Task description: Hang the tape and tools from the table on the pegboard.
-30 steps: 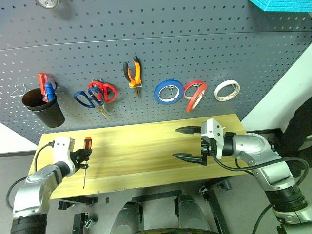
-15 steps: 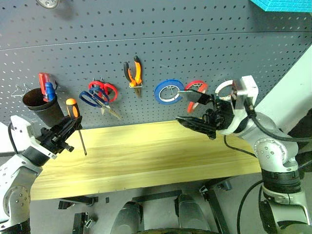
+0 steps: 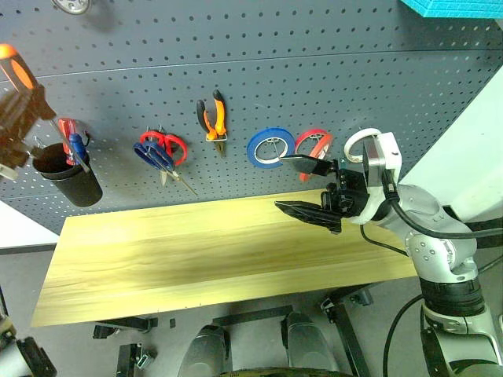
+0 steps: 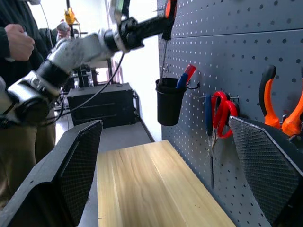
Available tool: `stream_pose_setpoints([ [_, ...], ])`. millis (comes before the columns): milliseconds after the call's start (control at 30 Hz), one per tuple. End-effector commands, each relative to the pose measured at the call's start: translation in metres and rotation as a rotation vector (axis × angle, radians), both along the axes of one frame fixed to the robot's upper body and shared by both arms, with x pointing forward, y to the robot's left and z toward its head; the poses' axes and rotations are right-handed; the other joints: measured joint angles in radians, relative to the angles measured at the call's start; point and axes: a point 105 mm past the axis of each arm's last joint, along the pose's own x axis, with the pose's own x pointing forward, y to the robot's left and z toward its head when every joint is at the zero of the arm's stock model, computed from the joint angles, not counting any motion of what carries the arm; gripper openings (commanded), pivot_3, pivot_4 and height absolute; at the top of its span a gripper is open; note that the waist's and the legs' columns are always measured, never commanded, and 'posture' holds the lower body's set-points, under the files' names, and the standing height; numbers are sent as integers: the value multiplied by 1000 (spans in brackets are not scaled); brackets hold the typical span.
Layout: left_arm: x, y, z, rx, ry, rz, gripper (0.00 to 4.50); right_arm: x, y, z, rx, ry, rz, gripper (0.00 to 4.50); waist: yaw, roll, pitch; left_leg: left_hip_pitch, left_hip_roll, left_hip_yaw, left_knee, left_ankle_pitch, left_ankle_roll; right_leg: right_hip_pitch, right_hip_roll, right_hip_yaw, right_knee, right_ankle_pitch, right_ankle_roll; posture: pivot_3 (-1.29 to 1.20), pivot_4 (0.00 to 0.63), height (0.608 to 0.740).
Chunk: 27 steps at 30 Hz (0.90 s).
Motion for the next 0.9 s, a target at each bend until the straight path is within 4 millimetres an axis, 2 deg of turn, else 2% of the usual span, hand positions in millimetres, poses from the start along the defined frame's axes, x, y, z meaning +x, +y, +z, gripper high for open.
stream_pose_setpoints([
  [33,-4,9,26,11,-111,19,851,-5,3,4,-7,-53,12,4500,1,0,0,0,0,0,0,0,0,0,0,0,0,0,0,-96,78,738],
  [267,-7,35,47,63,-221,111,851,-5,2,-3,-30,-45,-3,4500,0,0,0,-1,0,0,0,0,0,-1,0,0,0,0,0,-106,76,738],
  [333,-3,42,41,90,-193,134,851,-5,2,-4,-35,-43,-6,4500,-2,0,0,-1,0,0,0,0,0,-1,0,0,0,0,0,-108,76,738],
  [633,10,63,-7,217,-62,239,851,-4,0,-8,-43,-34,-19,4500,-1,-1,0,-1,0,0,0,0,0,-1,0,0,0,0,0,-113,76,738],
  [900,16,67,-25,203,-60,214,851,-4,0,-9,-48,-30,-16,4500,0,-1,-1,0,0,0,0,0,0,-1,0,0,1,0,0,-109,73,738],
])
